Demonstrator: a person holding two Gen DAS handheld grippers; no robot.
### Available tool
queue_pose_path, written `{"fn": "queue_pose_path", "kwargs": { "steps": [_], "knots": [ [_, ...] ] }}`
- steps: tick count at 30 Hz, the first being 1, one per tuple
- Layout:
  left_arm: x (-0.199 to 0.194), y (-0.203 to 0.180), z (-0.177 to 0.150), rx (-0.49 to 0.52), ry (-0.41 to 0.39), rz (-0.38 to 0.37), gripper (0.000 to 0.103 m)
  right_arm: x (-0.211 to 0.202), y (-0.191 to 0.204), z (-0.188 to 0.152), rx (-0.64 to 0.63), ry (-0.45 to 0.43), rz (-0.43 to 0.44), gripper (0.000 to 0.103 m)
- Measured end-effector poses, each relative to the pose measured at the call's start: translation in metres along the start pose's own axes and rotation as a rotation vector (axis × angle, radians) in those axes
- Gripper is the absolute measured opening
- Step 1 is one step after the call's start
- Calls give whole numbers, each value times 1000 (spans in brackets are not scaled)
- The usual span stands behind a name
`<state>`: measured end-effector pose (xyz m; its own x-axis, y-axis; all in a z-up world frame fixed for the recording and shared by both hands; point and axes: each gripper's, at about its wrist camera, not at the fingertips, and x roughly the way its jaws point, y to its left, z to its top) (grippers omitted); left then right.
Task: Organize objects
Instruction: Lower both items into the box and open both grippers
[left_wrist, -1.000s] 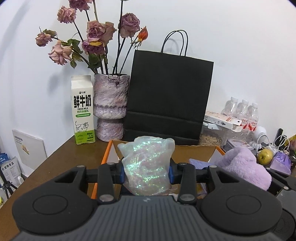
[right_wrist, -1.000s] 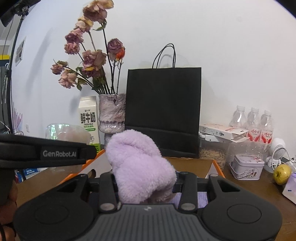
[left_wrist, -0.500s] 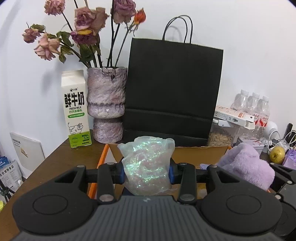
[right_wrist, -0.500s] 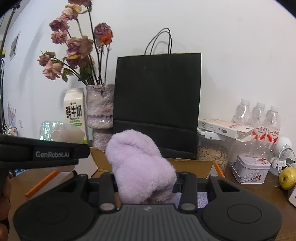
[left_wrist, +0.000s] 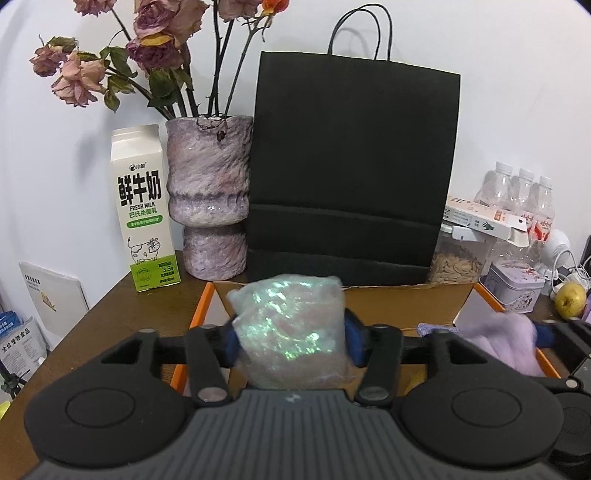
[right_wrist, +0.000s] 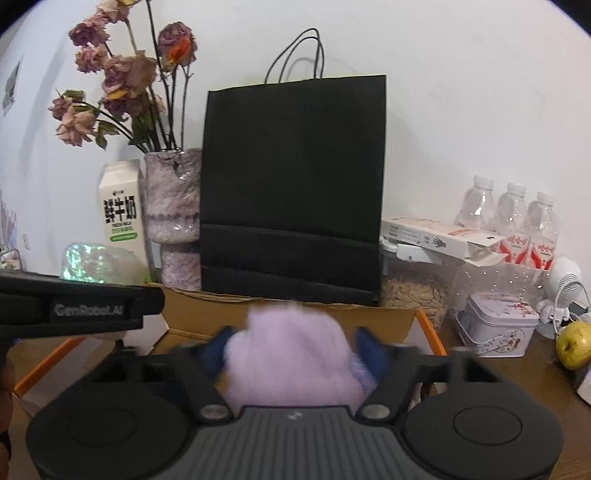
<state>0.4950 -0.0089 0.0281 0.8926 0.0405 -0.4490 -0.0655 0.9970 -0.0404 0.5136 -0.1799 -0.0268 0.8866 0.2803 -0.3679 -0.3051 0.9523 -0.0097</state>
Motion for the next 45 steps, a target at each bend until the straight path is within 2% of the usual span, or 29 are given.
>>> {"fn": "queue_pose_path", "kwargs": {
  "steps": [1,3,4,13,27,45],
  "knots": [
    [-1,1,0,-2,-4,4,74,0,0,0,3,-7,-14,95],
    [-2,1,0,1,-14,11,98,-1,-2,0,8,-8,-33,100],
    [-3,1,1,6,-21,13,103,0,-3,0,12,-4,-37,102],
    [-3,2,2,-1,-21,19,103,1,-5,-1,18,12,-32,103],
    [-21,13,4,4,-47,8,103,-17,0,0,5,-12,-13,103],
    [-86,25,-11,37,-81,-30,103,-86,13,-14,-24,-61,12,103]
  ]
}}
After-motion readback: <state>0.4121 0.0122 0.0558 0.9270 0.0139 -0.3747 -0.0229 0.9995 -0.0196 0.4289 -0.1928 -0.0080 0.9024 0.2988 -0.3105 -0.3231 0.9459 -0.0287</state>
